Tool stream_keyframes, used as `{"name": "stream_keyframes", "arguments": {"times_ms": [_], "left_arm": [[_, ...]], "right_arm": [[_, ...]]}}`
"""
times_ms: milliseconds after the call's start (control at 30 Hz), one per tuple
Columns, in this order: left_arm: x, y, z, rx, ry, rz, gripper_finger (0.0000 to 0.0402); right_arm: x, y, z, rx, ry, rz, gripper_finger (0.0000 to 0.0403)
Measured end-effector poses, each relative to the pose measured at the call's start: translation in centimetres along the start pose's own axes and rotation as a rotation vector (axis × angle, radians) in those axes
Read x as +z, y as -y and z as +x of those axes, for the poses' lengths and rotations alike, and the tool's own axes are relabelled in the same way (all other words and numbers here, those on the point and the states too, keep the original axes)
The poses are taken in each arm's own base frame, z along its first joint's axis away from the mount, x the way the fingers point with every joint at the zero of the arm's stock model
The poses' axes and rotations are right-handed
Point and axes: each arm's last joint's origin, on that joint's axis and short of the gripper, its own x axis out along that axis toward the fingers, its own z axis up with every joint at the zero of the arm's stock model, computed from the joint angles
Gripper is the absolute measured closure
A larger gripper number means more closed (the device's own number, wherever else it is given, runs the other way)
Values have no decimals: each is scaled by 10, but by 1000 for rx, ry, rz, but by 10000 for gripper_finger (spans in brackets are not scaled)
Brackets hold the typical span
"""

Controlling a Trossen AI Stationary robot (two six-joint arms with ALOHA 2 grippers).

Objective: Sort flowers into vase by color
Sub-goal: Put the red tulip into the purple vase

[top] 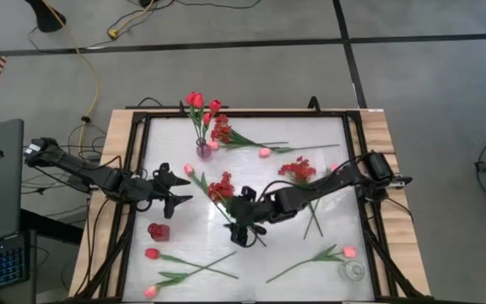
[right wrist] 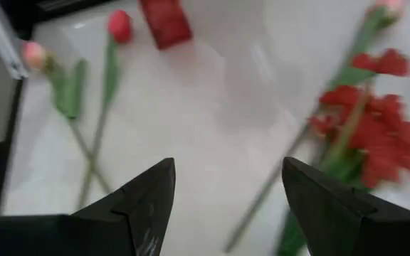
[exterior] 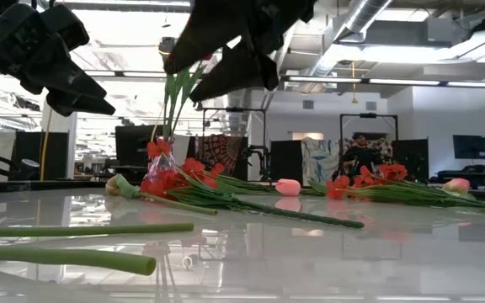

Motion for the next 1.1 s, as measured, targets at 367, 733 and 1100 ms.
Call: {"name": "stream_keyframes", "arguments": {"times_ms": [367, 733, 1100], "left_arm": [[0, 1, 0, -11, 4, -9, 156], [1, 0, 0, 52, 39, -17, 156], [-5, 2, 8, 66, -22, -42, 156]], "right_arm": [[-14, -54, -16, 147, 115, -235, 117], [-15, -45, 30, 152, 234, -306, 117], [5, -54, 79, 96, 172, -157, 117]]}}
